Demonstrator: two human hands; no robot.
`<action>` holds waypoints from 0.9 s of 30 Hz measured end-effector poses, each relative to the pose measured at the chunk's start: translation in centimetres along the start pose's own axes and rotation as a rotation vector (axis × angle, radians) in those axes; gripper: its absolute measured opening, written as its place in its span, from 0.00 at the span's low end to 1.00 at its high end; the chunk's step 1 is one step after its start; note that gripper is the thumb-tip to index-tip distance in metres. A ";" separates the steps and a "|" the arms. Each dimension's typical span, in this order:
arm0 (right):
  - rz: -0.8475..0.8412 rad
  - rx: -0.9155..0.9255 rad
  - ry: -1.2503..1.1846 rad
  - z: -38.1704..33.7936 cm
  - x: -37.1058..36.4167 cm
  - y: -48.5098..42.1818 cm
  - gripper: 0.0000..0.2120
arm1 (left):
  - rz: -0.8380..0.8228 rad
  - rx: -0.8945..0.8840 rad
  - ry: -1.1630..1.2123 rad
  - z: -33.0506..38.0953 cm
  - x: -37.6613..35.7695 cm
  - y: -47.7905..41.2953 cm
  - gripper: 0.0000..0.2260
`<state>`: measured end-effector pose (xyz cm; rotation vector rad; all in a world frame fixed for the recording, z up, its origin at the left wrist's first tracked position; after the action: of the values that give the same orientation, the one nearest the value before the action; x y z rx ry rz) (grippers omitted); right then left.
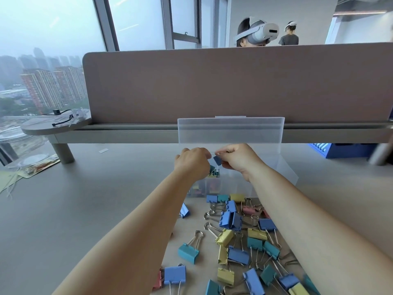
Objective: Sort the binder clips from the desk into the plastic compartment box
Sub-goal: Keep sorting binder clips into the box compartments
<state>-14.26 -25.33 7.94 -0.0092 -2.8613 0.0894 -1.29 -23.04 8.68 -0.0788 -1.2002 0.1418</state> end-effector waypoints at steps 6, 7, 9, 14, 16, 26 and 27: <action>0.053 0.092 0.144 0.1 -0.5 0.0 0.08 | 0.012 0.024 0.038 -0.6 -0.4 0.3 0.14; 0.048 0.132 0.209 -0.1 -0.4 0.3 0.09 | 0.009 0.028 0.041 -0.7 -0.5 0.3 0.14; -0.017 0.196 0.362 -0.5 -0.5 0.8 0.10 | 0.028 0.035 0.072 -1.0 -0.5 0.5 0.13; -0.205 0.189 0.579 -1.5 -0.4 1.7 0.15 | 0.101 0.035 0.133 -1.5 -0.2 0.8 0.16; -0.181 0.197 0.597 -1.8 -0.1 1.8 0.16 | 0.095 0.024 0.140 -1.4 -0.1 0.7 0.15; -0.242 0.206 0.650 -1.8 0.0 1.5 0.11 | -0.038 -0.010 0.011 -1.4 -0.5 0.7 0.16; -0.260 0.202 0.639 -1.9 0.2 1.4 0.11 | -0.044 -0.016 0.003 -1.4 -0.5 0.8 0.16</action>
<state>-13.89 -23.80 9.72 0.3155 -2.1835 0.2681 -0.22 -22.32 7.65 -0.0663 -1.1997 0.0939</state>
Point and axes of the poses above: each hand's wrist, its own y-axis away from the middle knuckle, its own x-axis out of the back of the hand, z = x × y, the point moved 1 cm from there along -y, towards the middle knuckle, and after that the axes turned 4 degrees about z, right-handed, at the moved point
